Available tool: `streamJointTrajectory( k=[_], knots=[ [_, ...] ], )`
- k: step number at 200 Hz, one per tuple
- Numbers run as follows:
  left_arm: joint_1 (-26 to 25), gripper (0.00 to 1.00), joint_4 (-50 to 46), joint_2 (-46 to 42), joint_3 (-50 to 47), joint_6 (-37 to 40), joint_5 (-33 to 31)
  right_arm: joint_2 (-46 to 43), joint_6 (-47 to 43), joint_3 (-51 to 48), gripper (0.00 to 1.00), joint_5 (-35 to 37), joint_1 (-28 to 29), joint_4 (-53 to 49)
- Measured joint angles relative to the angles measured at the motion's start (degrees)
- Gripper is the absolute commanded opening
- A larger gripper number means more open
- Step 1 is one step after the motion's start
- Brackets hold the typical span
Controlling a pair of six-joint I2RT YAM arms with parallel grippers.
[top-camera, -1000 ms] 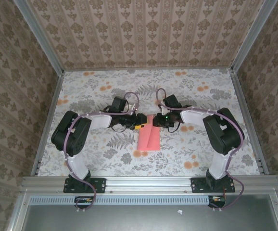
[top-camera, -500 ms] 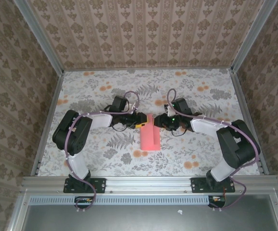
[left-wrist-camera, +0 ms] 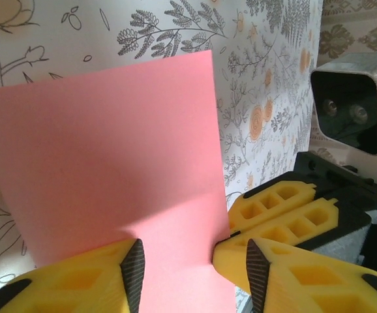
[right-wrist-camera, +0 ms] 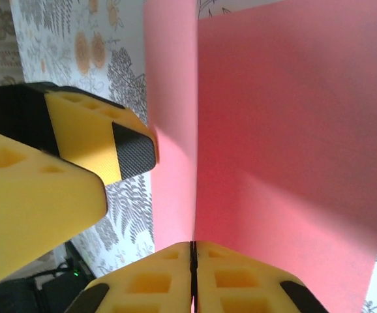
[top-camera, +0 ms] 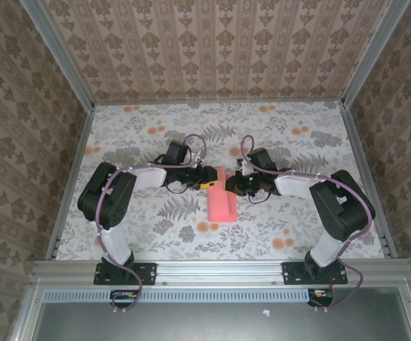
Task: Fold a paper plane with a square sheet of paper (fold left side to right side)
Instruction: First fold in half a square sheet of paper at the center of the table.
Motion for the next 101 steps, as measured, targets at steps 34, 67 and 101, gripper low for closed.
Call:
streamJointTrajectory(
  k=[34,67,101],
  knots=[
    [-0.1,0.58,-4.9,-3.1,0.0,3.0,-2.9,0.0,-2.4,0.2,0.00,3.4,0.1,-4.2],
    [-0.5,0.59,-12.5,-7.5,0.6,6.6,-8.1,-0.1,-4.5,0.2,0.00,8.2,0.1,-8.5],
    [-3.0,0.60,-16.4,-5.9,1.1,7.4,-11.5,-0.1,-5.6,0.6,0.00,10.4,0.1,-10.2]
  ],
)
